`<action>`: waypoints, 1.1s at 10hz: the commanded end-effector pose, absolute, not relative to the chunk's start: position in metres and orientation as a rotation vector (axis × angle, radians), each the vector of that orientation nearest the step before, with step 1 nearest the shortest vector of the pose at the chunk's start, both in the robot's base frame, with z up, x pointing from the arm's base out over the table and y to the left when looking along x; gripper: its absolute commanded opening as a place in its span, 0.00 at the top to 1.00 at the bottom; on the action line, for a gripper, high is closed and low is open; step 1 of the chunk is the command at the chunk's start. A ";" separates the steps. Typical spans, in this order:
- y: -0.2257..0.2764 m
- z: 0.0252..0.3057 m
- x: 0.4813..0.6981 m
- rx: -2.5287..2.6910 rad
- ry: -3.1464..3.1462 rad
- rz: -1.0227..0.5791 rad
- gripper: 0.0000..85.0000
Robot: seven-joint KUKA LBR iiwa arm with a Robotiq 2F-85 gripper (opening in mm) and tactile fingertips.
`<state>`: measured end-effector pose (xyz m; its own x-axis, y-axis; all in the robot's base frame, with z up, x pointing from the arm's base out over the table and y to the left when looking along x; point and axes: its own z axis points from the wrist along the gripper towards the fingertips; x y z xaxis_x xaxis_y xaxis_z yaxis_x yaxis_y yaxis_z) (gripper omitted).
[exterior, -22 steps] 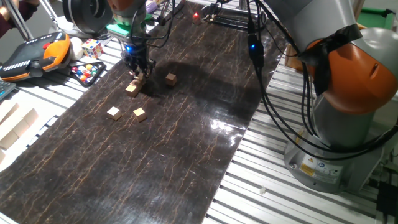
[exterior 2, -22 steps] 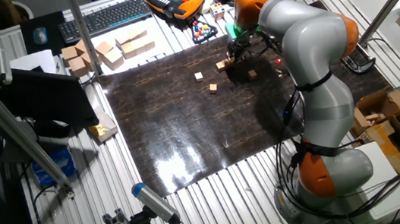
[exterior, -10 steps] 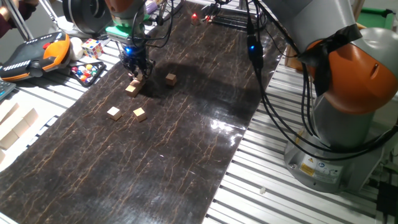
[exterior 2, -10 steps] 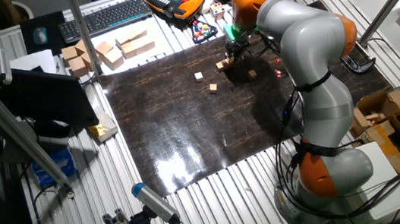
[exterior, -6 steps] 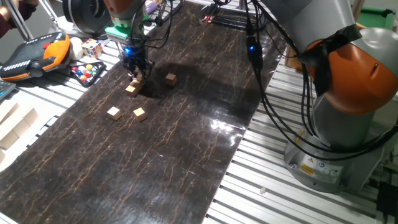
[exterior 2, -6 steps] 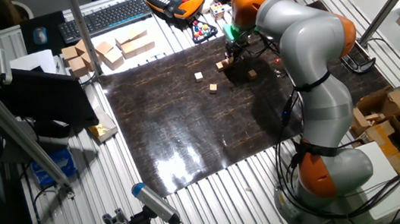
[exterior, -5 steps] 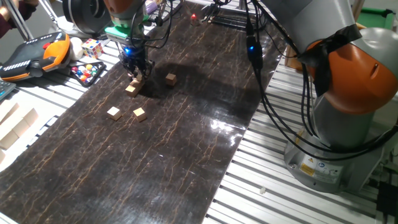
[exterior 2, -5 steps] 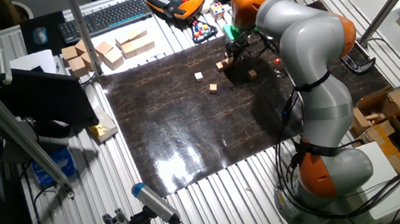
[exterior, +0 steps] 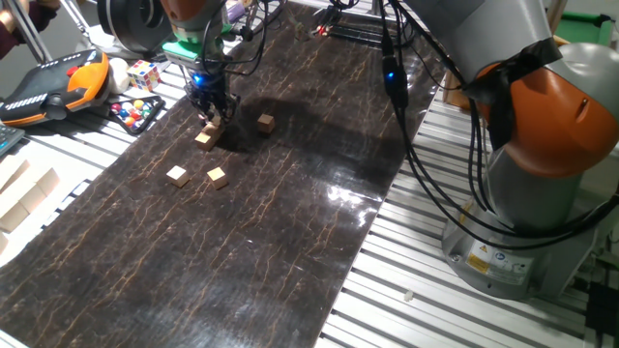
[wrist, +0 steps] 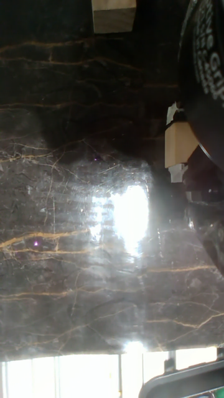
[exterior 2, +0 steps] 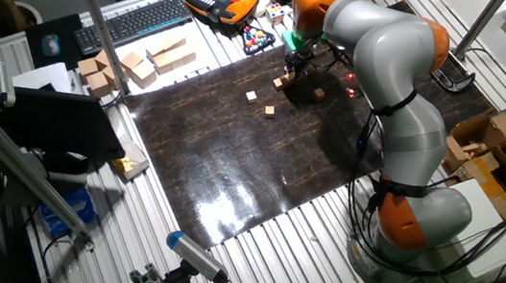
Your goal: Stack the blocks into a pyramid shape
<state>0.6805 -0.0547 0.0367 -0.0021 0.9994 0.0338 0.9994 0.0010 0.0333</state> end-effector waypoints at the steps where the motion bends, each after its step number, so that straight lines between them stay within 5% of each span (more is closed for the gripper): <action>1: -0.055 0.037 0.680 -2.218 -2.222 -0.074 0.56; 2: -0.055 0.037 0.680 -2.215 -2.225 -0.074 0.47; 11: -0.054 0.037 0.679 -2.157 -2.251 -0.092 0.46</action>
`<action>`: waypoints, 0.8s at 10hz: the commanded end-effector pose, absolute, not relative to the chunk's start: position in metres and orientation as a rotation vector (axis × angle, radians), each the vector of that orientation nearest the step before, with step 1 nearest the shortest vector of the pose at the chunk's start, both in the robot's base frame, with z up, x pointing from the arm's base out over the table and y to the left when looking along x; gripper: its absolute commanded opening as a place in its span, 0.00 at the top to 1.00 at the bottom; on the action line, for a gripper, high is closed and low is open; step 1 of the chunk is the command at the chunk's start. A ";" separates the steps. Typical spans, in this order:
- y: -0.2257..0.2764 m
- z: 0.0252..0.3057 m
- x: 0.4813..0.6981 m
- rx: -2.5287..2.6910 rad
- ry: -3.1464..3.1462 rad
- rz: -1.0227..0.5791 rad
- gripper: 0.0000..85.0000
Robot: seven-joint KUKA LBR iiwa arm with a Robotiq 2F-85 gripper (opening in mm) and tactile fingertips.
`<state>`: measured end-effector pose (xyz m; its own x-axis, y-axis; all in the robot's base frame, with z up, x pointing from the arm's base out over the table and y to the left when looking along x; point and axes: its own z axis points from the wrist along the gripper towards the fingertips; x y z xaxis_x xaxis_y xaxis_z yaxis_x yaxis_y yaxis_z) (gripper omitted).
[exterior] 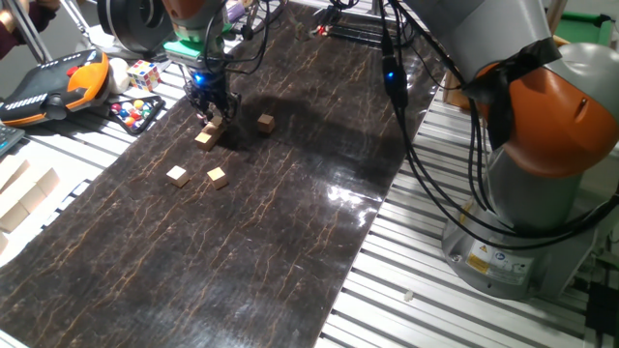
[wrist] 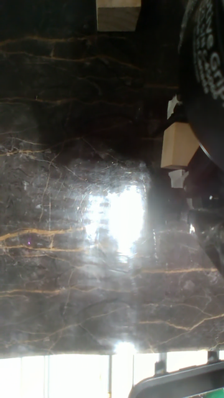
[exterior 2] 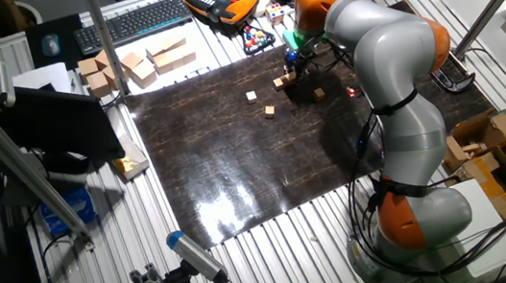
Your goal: Stack the blocks into a pyramid shape
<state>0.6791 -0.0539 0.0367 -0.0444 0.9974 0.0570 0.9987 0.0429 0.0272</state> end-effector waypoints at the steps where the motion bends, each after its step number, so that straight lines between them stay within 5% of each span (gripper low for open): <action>1: -0.054 0.037 0.679 -2.153 -2.254 -0.094 0.46; 8: -0.052 0.037 0.678 -2.122 -2.267 -0.110 0.46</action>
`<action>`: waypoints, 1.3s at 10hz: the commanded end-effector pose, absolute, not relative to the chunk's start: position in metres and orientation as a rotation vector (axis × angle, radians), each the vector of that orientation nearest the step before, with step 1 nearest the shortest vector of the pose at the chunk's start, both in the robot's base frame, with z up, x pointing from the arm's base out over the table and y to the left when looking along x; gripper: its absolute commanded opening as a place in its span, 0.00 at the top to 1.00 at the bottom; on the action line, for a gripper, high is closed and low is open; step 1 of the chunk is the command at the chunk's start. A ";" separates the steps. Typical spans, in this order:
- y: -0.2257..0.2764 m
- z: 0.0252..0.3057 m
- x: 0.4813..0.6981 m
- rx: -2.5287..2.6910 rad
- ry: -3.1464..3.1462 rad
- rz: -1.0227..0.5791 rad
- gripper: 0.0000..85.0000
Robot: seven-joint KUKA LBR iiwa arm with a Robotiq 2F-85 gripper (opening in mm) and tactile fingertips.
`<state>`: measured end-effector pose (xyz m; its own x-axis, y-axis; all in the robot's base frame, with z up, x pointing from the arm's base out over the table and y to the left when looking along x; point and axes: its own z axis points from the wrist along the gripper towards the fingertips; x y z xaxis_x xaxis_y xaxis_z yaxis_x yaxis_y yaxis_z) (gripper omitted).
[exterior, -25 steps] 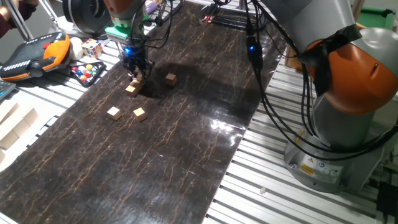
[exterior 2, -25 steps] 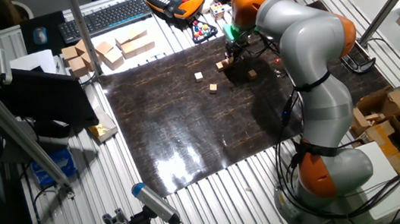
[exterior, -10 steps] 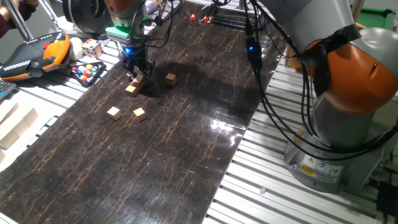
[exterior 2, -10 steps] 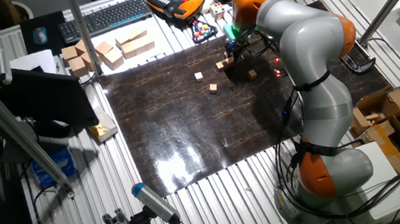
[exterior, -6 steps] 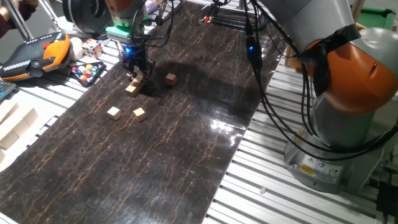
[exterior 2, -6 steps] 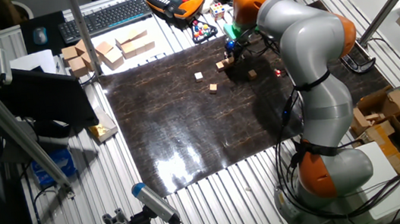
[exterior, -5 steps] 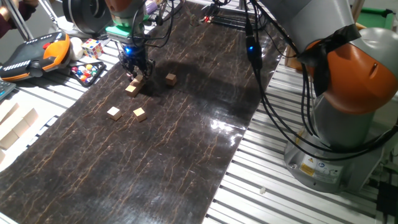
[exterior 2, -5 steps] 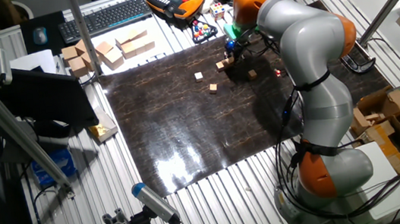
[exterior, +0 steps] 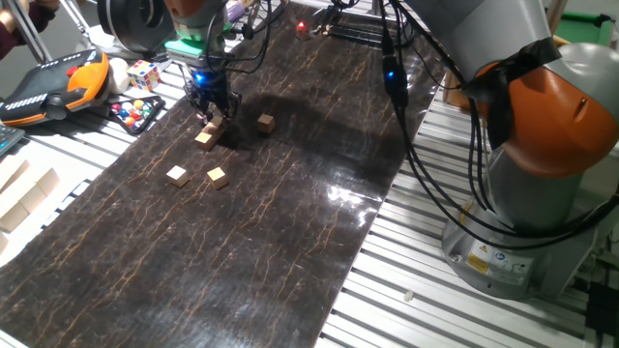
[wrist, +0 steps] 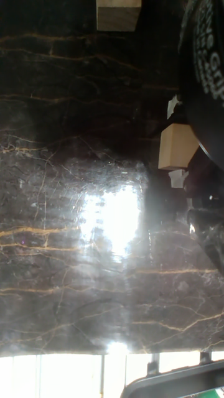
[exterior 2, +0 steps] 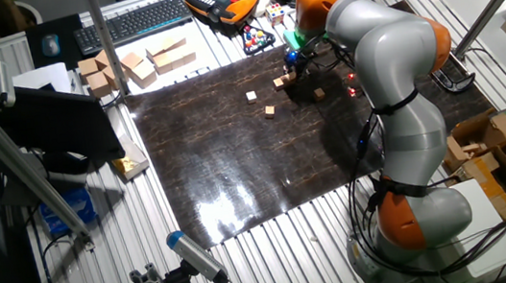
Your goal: Stack the blocks into a pyramid shape
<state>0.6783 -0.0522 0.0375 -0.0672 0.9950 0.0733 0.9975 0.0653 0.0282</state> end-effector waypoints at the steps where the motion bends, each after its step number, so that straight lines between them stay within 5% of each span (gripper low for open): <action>1: -0.052 0.037 0.678 -2.119 -2.270 -0.110 0.46; 13: -0.050 0.037 0.678 -2.105 -2.276 -0.115 0.46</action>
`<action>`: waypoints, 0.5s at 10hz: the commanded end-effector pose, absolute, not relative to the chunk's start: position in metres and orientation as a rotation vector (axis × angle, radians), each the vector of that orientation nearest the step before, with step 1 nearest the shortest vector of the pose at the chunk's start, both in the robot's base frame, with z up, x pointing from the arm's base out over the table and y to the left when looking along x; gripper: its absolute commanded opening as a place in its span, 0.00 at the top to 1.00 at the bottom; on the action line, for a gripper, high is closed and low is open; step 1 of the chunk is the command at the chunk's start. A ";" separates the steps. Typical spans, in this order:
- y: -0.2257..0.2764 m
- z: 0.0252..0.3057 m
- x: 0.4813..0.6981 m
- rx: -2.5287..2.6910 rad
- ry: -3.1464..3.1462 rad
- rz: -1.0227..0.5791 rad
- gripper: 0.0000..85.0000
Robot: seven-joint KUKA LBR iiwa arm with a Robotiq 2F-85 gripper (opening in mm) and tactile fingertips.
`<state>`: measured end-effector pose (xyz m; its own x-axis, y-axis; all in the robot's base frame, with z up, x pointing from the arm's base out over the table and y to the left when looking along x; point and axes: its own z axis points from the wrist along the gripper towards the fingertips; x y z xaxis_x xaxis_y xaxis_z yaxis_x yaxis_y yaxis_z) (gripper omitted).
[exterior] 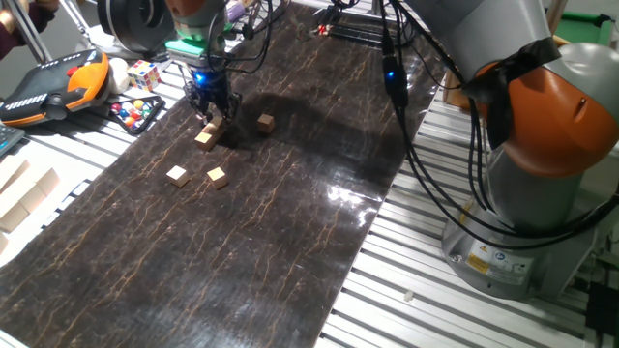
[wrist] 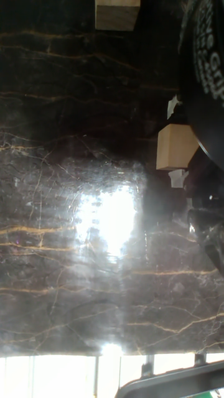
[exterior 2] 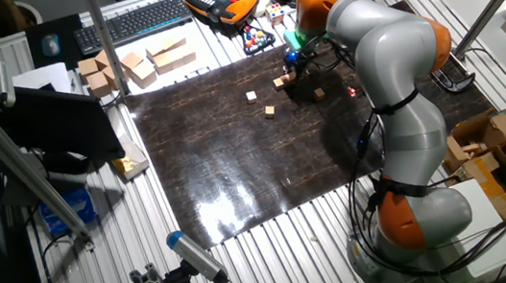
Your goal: Stack the blocks into a pyramid shape
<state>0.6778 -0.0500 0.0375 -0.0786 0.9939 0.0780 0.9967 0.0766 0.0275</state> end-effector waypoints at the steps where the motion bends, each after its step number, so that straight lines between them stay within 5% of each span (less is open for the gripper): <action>1: -0.050 0.038 0.678 -2.107 -2.278 -0.110 0.46; 5: -0.051 0.047 0.676 -2.111 -2.286 -0.102 0.46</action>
<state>0.6761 -0.0510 0.0475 -0.0799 0.9946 0.0656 0.9965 0.0782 0.0287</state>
